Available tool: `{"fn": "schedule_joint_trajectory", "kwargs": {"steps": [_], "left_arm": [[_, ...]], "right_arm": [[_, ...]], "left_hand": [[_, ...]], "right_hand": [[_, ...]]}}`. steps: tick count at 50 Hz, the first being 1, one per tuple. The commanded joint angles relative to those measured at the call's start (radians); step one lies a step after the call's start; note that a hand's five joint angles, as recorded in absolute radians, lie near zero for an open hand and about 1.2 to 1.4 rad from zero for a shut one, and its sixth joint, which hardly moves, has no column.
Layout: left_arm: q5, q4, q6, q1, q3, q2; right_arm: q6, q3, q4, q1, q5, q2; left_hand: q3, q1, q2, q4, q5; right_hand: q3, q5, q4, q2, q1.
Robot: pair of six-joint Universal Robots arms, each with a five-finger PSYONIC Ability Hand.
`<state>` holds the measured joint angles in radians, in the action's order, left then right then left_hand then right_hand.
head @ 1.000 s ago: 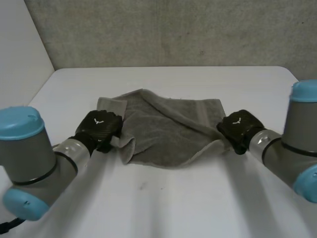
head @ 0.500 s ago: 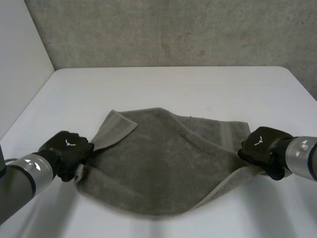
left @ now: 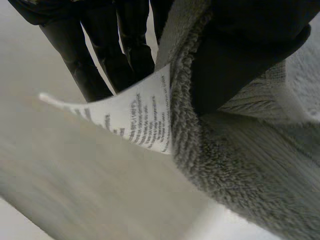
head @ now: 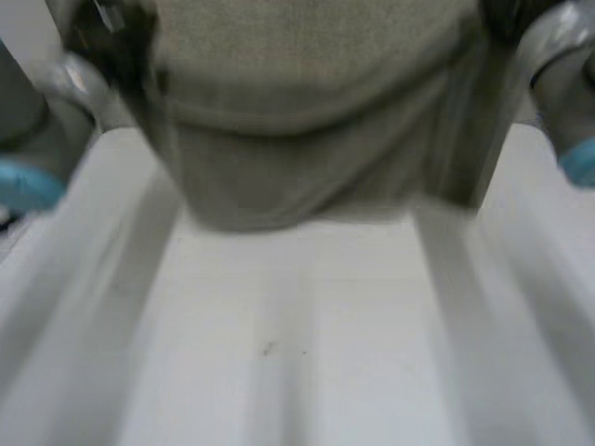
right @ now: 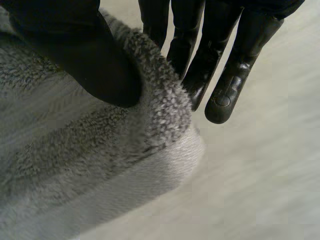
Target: Fold the laundry
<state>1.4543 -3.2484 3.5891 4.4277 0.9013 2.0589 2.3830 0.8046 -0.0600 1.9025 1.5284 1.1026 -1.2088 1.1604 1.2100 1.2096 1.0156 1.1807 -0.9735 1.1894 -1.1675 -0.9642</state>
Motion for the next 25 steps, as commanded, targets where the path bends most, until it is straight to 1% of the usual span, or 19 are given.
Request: {"fn": "schedule_joint_trajectory", "kwargs": {"steps": [1,3,5,6,8,9,11,12,13,14,16,17,19,22,24,25], "left_arm": [[0.057,-0.232,-0.348,0.012,-0.160,-0.028],[0.057,-0.226,-0.348,0.012,-0.140,-0.029],[0.054,-0.206,-0.346,0.012,-0.049,-0.026],[0.054,-0.206,-0.346,0.012,-0.048,-0.026],[0.052,-0.209,-0.346,0.019,0.077,-0.023],[0.052,-0.209,-0.346,0.019,0.077,-0.023],[0.051,-0.227,-0.349,0.032,0.209,-0.016],[0.051,-0.228,-0.349,0.032,0.209,-0.016],[0.051,-0.253,-0.349,0.036,0.273,-0.010],[0.051,-0.254,-0.349,0.036,0.274,-0.010],[0.049,-0.319,-0.349,0.038,0.402,0.015],[0.049,-0.320,-0.349,0.038,0.403,0.015],[0.034,-0.382,-0.348,0.044,0.514,0.038],[0.021,-0.401,-0.346,0.047,0.561,0.047],[-0.008,-0.413,-0.343,0.068,0.640,0.059],[-0.008,-0.413,-0.343,0.068,0.640,0.059]], "right_arm": [[0.038,0.070,-0.230,-0.007,-0.025,0.079],[0.035,0.114,-0.219,0.006,-0.034,0.083],[0.035,0.146,-0.210,0.004,-0.039,0.085],[0.035,0.146,-0.210,0.004,-0.039,0.085],[0.035,0.229,-0.208,-0.005,-0.080,0.085],[0.035,0.229,-0.208,-0.005,-0.080,0.085],[0.033,0.312,-0.208,-0.007,-0.137,0.069],[0.033,0.312,-0.208,-0.007,-0.137,0.069],[0.036,0.353,-0.207,-0.007,-0.151,0.060],[0.036,0.354,-0.207,-0.007,-0.151,0.060],[0.033,0.462,-0.199,-0.008,-0.172,0.024],[0.033,0.462,-0.199,-0.008,-0.172,0.023],[0.033,0.559,-0.181,-0.010,-0.185,-0.024],[0.031,0.594,-0.162,-0.010,-0.186,-0.052],[0.025,0.643,-0.114,-0.011,-0.186,-0.099],[0.025,0.643,-0.113,-0.011,-0.186,-0.099]], "left_hand": [[-0.187,0.236,0.186,0.187,0.206],[-0.187,0.236,0.186,0.187,0.206],[-0.187,0.236,0.186,0.187,0.206],[-0.187,0.236,0.186,0.187,0.206],[-0.187,0.236,0.186,0.187,0.206],[-0.187,0.236,0.186,0.187,0.206],[-0.187,0.236,0.186,0.187,0.206],[-0.187,0.236,0.186,0.187,0.206],[-0.187,0.236,0.186,0.187,0.206],[-0.187,0.236,0.186,0.187,0.206],[-0.187,0.236,0.186,0.187,0.206],[-0.187,0.236,0.186,0.187,0.206],[-0.187,0.236,0.186,0.187,0.206],[-0.187,0.236,0.186,0.187,0.206],[-0.187,0.236,0.186,0.187,0.206],[-0.187,0.236,0.186,0.187,0.206]], "right_hand": [[0.216,-0.248,0.207,-0.229,-0.432],[0.216,-0.248,0.207,-0.229,-0.432],[0.216,-0.248,0.207,-0.229,-0.432],[0.216,-0.248,0.207,-0.229,-0.432],[0.216,-0.248,0.207,-0.229,-0.432],[0.216,-0.248,0.207,-0.229,-0.432],[0.216,-0.248,0.207,-0.229,-0.432],[0.216,-0.248,0.207,-0.229,-0.432],[0.216,-0.248,0.207,-0.229,-0.432],[0.216,-0.248,0.207,-0.229,-0.432],[0.216,-0.248,0.207,-0.229,-0.432],[0.216,-0.248,0.207,-0.229,-0.432],[0.216,-0.248,0.207,-0.229,-0.432],[0.216,-0.248,0.207,-0.229,-0.432],[0.216,-0.248,0.207,-0.229,-0.432],[0.216,-0.248,0.207,-0.229,-0.432]]}}
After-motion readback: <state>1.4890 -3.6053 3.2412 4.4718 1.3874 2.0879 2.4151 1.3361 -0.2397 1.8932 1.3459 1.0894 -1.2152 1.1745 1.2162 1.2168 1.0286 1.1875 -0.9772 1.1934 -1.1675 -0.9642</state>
